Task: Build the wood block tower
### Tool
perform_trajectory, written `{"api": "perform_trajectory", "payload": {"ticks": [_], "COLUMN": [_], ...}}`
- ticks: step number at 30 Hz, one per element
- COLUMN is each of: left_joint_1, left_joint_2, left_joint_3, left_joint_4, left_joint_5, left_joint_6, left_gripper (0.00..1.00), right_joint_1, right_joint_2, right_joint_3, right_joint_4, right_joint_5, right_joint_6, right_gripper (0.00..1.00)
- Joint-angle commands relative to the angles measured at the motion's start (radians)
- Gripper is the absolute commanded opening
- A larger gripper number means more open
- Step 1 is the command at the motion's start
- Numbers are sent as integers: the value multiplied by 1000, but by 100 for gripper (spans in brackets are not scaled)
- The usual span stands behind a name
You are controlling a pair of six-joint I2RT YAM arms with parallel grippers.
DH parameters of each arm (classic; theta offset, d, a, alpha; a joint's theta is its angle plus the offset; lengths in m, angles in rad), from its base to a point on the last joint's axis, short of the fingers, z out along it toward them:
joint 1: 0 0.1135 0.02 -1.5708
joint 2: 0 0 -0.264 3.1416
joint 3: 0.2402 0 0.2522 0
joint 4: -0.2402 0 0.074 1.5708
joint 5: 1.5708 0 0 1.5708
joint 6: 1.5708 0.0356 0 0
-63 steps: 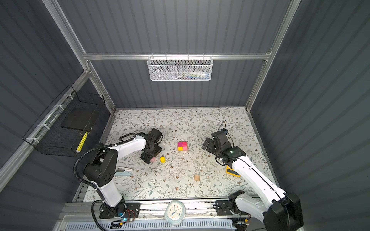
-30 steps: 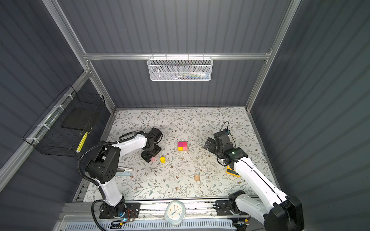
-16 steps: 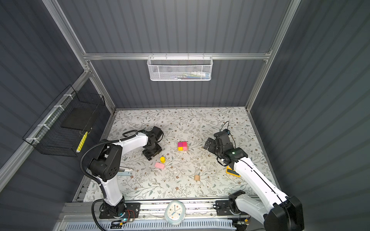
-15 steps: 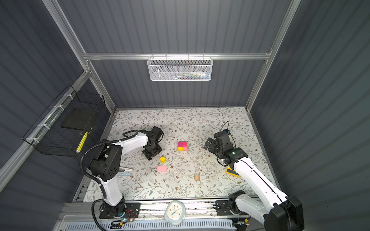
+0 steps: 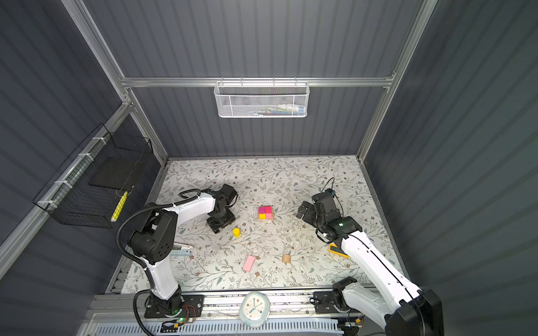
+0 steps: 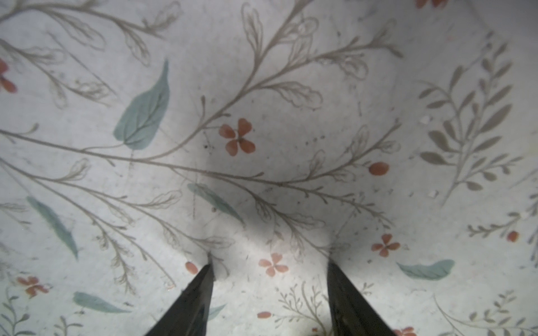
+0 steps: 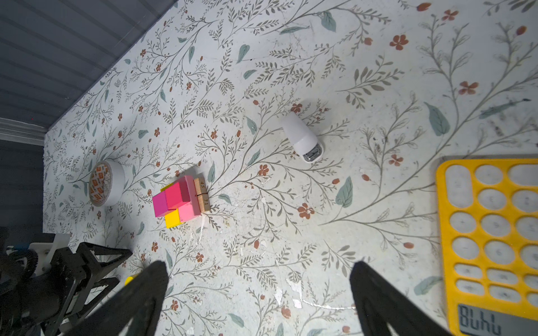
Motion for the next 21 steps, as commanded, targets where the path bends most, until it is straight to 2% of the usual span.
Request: {"api": "perform_trajectory", "payload": {"ticks": [1,8,16,21], "left_joint_1": [-15,-125,-358,-517], "left_joint_2": [-86,-206,-268,-244], "left_joint_3": [13,89,90,57], "left_joint_4": [-41,-137,-203,-156], "left_joint_5": [-55,-92,-39,12], "left_joint_6": [56,194,301,392], "left_gripper": [65,71,71,70], "right_joint_1": [-3,-3,-3,-2], "right_joint_2": [-15,-35,-68,-109], "right_joint_3": [-14,-32,-64,-78], "right_joint_4": [0,2,20,6], "right_joint_5": [-32,-62,-125,-129], "right_joint_6": [-12,-12,-16,-18], "right_gripper": [99,99,99,99]}}
